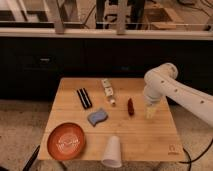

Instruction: Place the pepper in the ceramic bowl

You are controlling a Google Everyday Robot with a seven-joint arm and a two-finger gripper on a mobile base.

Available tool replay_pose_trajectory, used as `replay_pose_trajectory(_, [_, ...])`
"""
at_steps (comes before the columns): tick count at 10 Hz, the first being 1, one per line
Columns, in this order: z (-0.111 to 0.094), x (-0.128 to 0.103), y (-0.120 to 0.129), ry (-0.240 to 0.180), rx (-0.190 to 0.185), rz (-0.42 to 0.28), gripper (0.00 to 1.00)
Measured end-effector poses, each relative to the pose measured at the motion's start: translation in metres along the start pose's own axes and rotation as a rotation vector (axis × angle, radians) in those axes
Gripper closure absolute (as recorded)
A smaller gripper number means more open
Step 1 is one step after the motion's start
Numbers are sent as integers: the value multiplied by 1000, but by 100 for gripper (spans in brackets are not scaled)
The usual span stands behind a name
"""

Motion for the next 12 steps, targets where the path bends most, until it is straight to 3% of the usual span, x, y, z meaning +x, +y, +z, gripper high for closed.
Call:
replay_pose_trajectory(4, [25, -1, -10, -2, -15, -26, 20])
replay_pose_trajectory(12, [49, -7, -17, -35, -18, -59, 20])
